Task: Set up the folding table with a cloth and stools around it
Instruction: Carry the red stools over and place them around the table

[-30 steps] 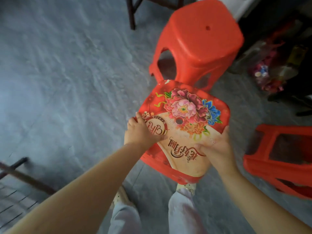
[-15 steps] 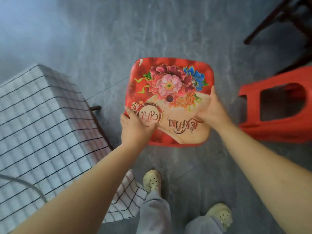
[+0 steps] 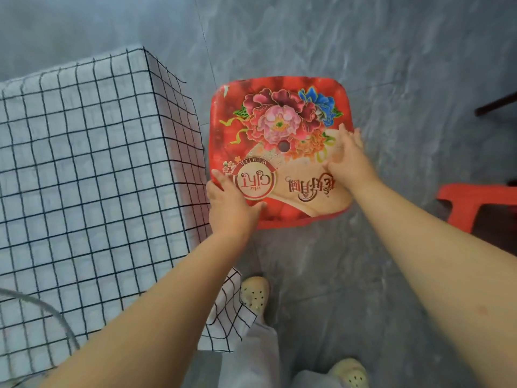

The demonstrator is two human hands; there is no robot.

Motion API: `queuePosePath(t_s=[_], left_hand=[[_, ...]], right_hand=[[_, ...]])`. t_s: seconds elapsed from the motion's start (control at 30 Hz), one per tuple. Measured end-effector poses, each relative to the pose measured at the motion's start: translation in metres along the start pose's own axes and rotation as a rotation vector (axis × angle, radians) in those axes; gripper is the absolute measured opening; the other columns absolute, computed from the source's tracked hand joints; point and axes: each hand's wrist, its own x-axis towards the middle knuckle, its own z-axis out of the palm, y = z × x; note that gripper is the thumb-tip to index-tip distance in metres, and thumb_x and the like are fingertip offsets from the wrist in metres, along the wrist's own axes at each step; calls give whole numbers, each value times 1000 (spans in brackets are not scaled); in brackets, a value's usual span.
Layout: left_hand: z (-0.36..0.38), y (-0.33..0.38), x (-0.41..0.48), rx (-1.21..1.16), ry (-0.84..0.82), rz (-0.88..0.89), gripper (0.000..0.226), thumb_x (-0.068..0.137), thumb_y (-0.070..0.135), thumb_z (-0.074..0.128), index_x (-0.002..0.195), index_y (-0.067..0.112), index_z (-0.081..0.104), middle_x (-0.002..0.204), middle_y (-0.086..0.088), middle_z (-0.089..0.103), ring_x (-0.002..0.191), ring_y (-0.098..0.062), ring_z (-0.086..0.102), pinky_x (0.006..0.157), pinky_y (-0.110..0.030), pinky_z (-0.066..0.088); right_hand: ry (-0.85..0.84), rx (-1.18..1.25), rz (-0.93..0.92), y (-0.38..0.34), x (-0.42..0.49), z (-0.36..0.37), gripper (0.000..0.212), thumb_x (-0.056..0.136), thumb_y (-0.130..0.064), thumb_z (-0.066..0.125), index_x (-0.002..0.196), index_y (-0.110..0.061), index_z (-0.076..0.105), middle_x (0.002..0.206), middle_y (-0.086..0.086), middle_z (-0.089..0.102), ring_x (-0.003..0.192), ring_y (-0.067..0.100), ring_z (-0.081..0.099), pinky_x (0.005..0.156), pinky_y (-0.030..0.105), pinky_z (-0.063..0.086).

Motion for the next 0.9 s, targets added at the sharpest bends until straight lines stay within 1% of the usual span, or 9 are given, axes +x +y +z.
queuePosePath(t_s=[0.07, 0.1, 0.2, 0.27, 0.37, 0.5, 0.63, 0.77, 0.9], left_hand=[[-1, 4, 0, 52, 5, -39, 124, 72, 48, 76, 148, 2, -10, 152, -21, 11, 141, -36, 20, 110, -48, 29], [-2, 8, -1, 101, 15, -38, 122, 72, 48, 75, 148, 2, -9, 154, -20, 7, 143, -36, 12, 113, -50, 22], [4, 30, -8, 223, 66, 152, 108, 78, 39, 67, 150, 8, -7, 158, -14, -13, 145, -33, -10, 115, -53, 4], [14, 58, -19, 236, 64, 308, 98, 83, 42, 61, 151, 13, -3, 158, -11, -15, 145, -32, -11, 115, -54, 4], [41, 116, -42, 272, 13, 431, 89, 88, 48, 52, 152, 16, -2, 159, -8, -15, 146, -30, -11, 114, -53, 7], [99, 199, -83, 310, -31, 527, 87, 90, 54, 45, 151, 17, -4, 159, -5, -17, 146, -25, -14, 116, -47, 4], [184, 291, -141, 345, -64, 629, 83, 91, 58, 38, 152, 18, -2, 159, -6, -14, 146, -24, -15, 118, -47, 2], [293, 391, -217, 327, -183, 692, 83, 91, 59, 38, 152, 20, -3, 159, -6, -14, 146, -24, -14, 118, -48, 1], [389, 473, -290, 302, -331, 746, 87, 89, 62, 40, 151, 22, -5, 159, -2, -14, 146, -22, -14, 118, -48, 1]], right_hand=[[20, -40, -27, 2, -6, 0, 80, 89, -15, 61, 152, -20, 12, 161, 11, -6, 148, 26, 8, 116, 35, 16], [31, -65, -40, 4, -9, 0, 78, 91, -21, 60, 152, -18, 12, 161, 11, -5, 147, 28, 8, 116, 37, 16], [137, -51, -44, 20, -18, -6, 77, 92, -32, 56, 151, -9, 13, 160, 13, 6, 148, 26, 9, 118, 36, 12], [210, -16, -22, 42, -24, -20, 76, 92, -36, 55, 150, -7, 16, 159, 13, 13, 147, 24, 11, 118, 34, 11], [268, 3, 33, 94, -32, -59, 75, 93, -39, 53, 150, -5, 18, 158, 15, 17, 147, 25, 14, 117, 34, 13], [391, 21, 127, 194, -47, -141, 74, 92, -39, 54, 148, -3, 23, 156, 19, 21, 145, 27, 18, 117, 34, 15], [513, 37, 216, 329, -71, -237, 70, 91, -35, 58, 144, 1, 30, 152, 23, 29, 143, 31, 24, 118, 36, 17], [551, -7, 359, 479, -108, -324, 71, 90, -37, 58, 144, -1, 30, 153, 22, 25, 144, 31, 20, 118, 36, 14], [539, 22, 548, 599, -152, -388, 79, 88, -43, 58, 148, -4, 24, 156, 20, 17, 146, 30, 14, 119, 37, 13]])
